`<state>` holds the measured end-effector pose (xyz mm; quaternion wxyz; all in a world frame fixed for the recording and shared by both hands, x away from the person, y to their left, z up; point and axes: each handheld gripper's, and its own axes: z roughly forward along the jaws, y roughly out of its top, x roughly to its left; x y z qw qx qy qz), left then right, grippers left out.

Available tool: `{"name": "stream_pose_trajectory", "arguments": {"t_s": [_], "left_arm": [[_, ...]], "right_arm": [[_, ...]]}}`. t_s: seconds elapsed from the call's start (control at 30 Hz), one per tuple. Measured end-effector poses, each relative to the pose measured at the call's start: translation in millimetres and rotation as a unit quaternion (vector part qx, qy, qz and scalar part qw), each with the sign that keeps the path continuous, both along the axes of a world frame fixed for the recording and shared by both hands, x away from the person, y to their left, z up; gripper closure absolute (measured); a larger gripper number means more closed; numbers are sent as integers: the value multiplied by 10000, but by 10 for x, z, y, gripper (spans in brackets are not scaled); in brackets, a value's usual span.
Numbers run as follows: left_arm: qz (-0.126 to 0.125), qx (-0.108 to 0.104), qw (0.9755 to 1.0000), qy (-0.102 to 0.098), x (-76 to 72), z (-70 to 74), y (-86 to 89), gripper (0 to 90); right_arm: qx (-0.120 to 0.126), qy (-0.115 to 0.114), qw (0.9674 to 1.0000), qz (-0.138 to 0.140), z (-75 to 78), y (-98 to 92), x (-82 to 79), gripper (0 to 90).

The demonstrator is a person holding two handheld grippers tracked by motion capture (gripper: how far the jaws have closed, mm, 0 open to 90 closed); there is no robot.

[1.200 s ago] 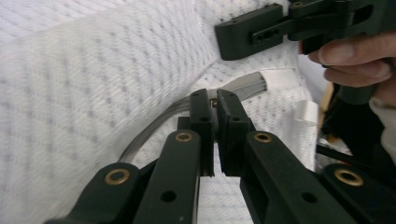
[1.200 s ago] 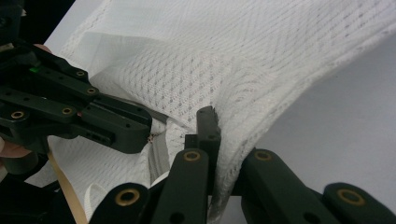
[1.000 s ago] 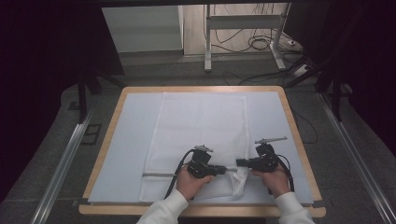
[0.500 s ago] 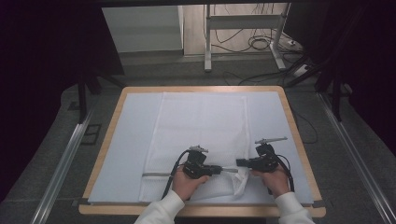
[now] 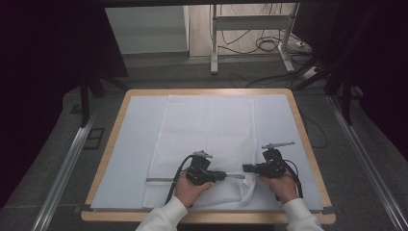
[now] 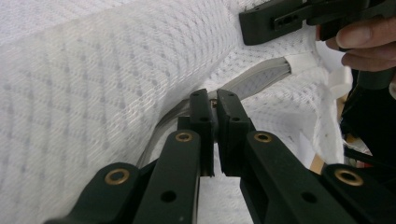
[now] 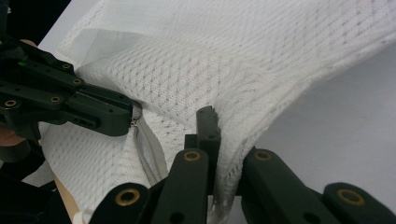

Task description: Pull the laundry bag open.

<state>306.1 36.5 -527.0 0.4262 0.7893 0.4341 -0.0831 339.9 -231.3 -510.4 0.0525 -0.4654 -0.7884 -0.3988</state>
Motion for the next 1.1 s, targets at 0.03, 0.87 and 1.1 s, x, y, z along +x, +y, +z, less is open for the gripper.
{"name": "stream_pose_trajectory", "arguments": {"t_s": [0.03, 0.87, 1.1], "left_arm": [[36, -18, 10000, 8, 1, -6, 12, 866], [131, -52, 9998, 117, -46, -37, 278, 865], [152, -40, 9998, 137, -50, -43, 328, 865]], "right_arm": [[-7, -9, 10000, -3, 0, -3, 1, 884], [-13, 6, 10000, 58, -11, 25, -2, 883], [-54, -2, 10000, 67, -12, 30, -2, 883]]}}
